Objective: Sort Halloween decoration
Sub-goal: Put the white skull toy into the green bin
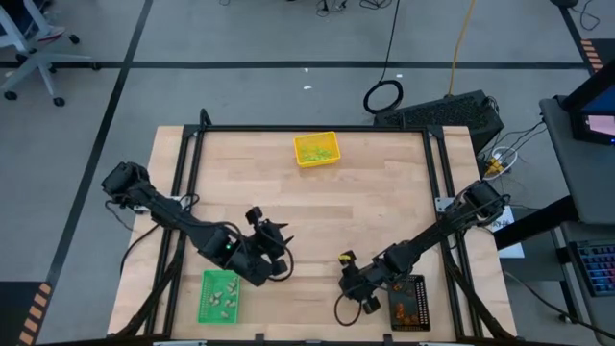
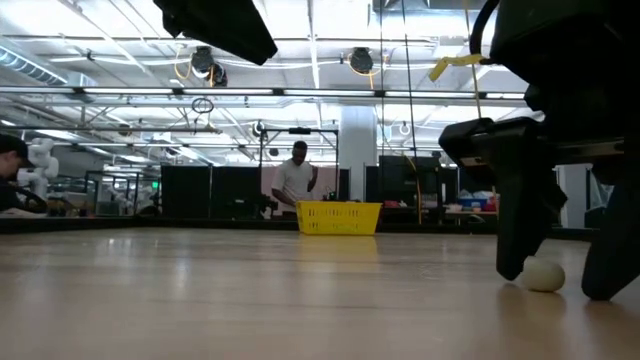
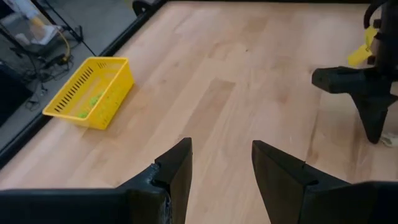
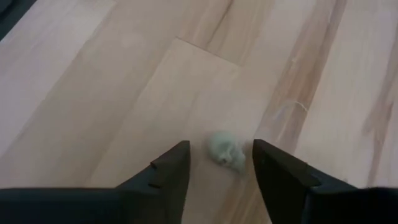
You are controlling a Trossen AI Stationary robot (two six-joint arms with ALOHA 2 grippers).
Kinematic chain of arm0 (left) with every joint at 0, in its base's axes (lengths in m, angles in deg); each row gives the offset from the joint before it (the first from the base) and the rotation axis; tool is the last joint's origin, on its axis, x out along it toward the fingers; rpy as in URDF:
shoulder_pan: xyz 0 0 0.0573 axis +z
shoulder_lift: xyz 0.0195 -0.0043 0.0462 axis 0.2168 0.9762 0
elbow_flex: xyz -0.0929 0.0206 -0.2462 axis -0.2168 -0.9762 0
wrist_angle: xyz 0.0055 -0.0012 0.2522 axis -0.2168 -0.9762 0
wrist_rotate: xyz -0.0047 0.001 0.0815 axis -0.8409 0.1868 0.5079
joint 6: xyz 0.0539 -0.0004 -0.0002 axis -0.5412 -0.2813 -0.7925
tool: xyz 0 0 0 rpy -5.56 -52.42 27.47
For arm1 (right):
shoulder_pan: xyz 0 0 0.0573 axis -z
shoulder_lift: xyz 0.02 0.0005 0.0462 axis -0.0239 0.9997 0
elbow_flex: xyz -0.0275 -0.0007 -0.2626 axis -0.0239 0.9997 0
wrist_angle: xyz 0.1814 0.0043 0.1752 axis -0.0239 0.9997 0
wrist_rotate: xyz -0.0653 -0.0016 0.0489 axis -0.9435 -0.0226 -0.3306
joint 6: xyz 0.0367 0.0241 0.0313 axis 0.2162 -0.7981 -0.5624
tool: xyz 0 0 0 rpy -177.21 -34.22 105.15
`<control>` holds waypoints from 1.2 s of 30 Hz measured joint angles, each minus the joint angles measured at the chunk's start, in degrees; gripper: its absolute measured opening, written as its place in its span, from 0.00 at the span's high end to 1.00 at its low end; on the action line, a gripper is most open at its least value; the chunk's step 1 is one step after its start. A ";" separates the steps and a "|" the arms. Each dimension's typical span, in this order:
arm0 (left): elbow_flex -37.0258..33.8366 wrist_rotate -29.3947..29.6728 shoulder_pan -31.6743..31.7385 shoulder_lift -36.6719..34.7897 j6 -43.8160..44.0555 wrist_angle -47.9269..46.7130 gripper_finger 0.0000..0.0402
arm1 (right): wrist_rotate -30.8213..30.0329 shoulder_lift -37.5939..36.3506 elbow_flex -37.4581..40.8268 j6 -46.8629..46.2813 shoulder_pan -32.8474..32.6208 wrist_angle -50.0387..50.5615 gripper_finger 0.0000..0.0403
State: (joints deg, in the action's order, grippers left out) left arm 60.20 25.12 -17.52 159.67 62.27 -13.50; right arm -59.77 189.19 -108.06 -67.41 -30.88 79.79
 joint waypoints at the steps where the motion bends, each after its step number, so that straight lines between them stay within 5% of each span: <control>1: 0.00 0.50 -0.11 0.00 0.01 0.00 0.59 | 0.00 0.03 0.00 0.08 0.00 0.02 0.62; 16: 0.00 4.36 0.07 0.00 0.10 1.35 0.59 | -1.70 0.33 0.06 0.19 0.14 -3.62 0.96; 28: 0.02 3.38 -1.23 0.63 3.01 1.82 0.59 | -1.41 0.33 0.09 0.42 2.10 -7.61 0.99; 36: 0.00 2.53 -3.50 7.76 2.29 5.02 0.59 | -1.11 0.31 0.09 1.06 3.05 -9.48 0.99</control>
State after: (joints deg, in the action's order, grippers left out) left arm 60.20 27.65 -21.03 167.43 64.56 -8.48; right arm -60.89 189.50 -107.97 -66.35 -27.83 70.31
